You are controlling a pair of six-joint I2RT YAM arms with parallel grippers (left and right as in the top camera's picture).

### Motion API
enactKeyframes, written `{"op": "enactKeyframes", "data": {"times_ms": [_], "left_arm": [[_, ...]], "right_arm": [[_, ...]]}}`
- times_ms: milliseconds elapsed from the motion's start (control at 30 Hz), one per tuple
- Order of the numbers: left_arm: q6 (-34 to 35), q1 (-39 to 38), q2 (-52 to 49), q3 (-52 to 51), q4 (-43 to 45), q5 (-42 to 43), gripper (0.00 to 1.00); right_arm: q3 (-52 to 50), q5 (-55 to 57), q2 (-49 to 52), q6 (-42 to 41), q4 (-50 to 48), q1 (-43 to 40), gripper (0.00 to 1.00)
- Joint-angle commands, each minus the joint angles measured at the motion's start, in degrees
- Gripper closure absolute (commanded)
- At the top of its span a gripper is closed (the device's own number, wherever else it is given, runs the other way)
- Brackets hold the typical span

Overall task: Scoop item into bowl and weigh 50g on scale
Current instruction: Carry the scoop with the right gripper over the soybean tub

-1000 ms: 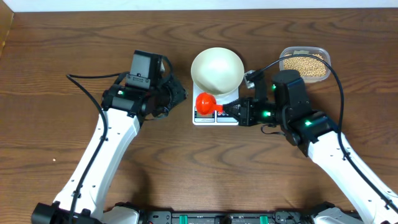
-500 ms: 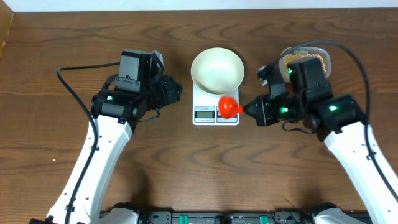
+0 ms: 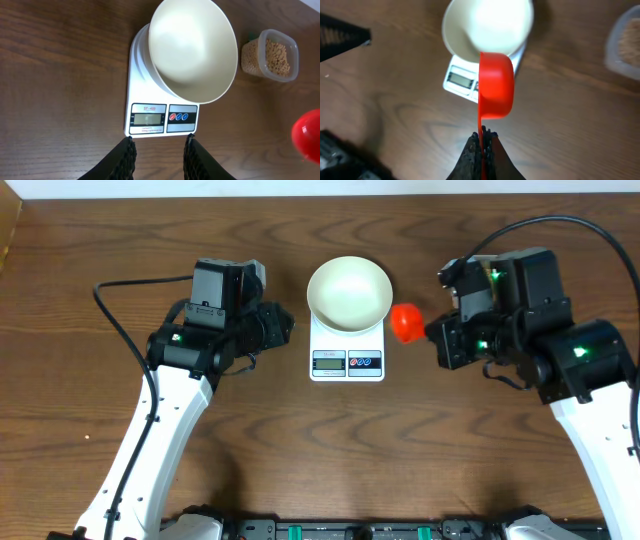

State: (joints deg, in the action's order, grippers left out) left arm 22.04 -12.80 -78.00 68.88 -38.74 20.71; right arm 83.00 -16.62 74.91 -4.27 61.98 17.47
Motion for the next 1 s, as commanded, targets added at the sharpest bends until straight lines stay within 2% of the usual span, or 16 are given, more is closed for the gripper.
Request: {"op": "enactKeyframes", "data": {"times_ms": [0,300,567,967], "left_arm": [[-3.45,0.24,0.55,0.35,0.02,1.07,0.66],[-3.82,0.24,0.52,0.35,0.02,1.18,0.66],[-3.76,0.24,0.52,0.35,-0.70,1.16,0.66],[-1.64,0.24,0.52,0.35,-2.86,1.14,0.66]], "right_arm": [[1.42,2.16,-1.70,1.18,0.24,-3.06,0.99],[1.42,1.84,-2.86,2.75,-0.07,-12.63,0.99],[1.42,-3.69,-2.97,6.95,-0.63,-20.52,0.99],[1.42,-6.47,-2.73,4.09,-5.51,-23.39,0.99]]}}
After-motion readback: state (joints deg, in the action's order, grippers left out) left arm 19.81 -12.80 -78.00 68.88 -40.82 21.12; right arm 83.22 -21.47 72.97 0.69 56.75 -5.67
